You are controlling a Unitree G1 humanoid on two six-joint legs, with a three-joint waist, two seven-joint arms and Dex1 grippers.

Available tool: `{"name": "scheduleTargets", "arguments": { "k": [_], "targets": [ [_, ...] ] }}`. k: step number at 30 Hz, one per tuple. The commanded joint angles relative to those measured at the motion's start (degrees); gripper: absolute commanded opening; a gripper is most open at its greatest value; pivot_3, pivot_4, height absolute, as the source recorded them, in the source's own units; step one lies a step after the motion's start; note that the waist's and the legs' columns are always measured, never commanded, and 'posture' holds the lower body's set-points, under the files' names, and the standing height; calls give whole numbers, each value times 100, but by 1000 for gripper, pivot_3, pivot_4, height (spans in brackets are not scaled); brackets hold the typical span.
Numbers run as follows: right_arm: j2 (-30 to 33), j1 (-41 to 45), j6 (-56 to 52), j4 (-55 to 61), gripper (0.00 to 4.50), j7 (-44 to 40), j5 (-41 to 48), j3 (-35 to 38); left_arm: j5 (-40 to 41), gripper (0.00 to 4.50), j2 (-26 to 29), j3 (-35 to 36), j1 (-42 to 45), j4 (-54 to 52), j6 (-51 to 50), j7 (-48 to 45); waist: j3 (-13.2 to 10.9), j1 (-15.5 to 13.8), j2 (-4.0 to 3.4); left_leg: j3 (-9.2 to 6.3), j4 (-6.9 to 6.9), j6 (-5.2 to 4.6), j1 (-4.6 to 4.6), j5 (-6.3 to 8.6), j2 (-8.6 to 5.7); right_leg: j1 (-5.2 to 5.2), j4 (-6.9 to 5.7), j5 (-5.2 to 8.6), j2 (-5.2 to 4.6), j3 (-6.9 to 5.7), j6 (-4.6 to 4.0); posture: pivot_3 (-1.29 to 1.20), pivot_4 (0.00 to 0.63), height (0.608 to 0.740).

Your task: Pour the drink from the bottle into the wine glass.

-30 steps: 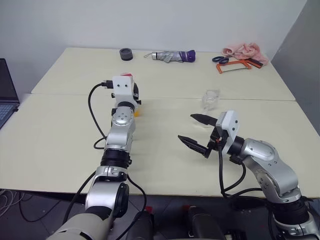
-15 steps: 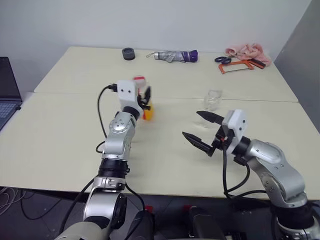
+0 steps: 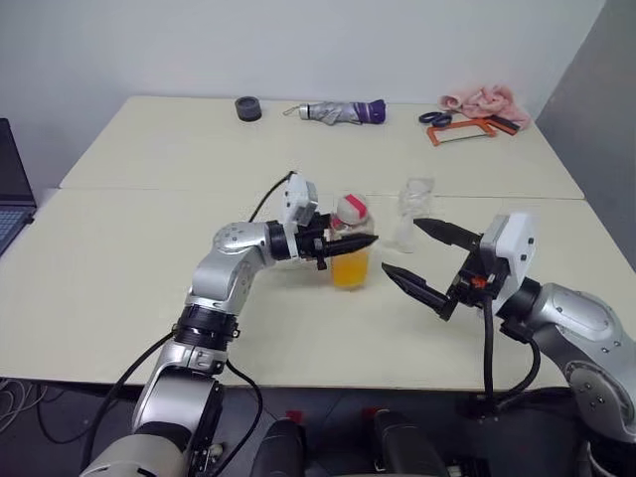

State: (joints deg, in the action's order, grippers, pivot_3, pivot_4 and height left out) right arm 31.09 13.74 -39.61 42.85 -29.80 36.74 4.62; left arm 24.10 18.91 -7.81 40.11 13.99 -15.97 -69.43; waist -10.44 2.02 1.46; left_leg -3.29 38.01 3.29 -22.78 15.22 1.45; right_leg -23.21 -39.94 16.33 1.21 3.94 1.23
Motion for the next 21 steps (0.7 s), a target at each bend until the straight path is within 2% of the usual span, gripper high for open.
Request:
{"name": "scheduleTargets", "arguments": {
  "k": [1, 9, 19, 21],
  "targets": [
    [-247, 628, -414, 24, 4500, 472, 191, -252, 50, 1841, -108, -120, 143, -55, 169, -332, 0, 1, -1, 1, 0, 0, 1, 0, 2, 0, -1, 0, 2, 1, 0, 0, 150, 740],
    [-383, 1174, -435, -374, 4500, 589, -379, -1006, -172, 1841, -312, -180, 222, 221, 473, -390, 0, -16, -1, -3, 1, -1, -8, 1, 0, -3, 5, 0, 0, -2, -1, 0, 150, 740],
    [-732, 1267, -338, -583, 4500, 677, -541, -1013, -471, 1832, -323, -180, 224, 485, 1002, -444, 0, -15, -1, -2, 0, -1, -7, 1, 2, -5, 3, 0, 1, -1, -1, 0, 150, 740],
    [-728, 1276, -361, -598, 4094, 648, -573, -1043, -495, 1832, -329, -171, 232, 523, 1062, -443, 0, -16, -1, -3, 0, -1, -7, 1, 1, -5, 4, 0, 1, -2, -1, 0, 150, 740]
  ]
}}
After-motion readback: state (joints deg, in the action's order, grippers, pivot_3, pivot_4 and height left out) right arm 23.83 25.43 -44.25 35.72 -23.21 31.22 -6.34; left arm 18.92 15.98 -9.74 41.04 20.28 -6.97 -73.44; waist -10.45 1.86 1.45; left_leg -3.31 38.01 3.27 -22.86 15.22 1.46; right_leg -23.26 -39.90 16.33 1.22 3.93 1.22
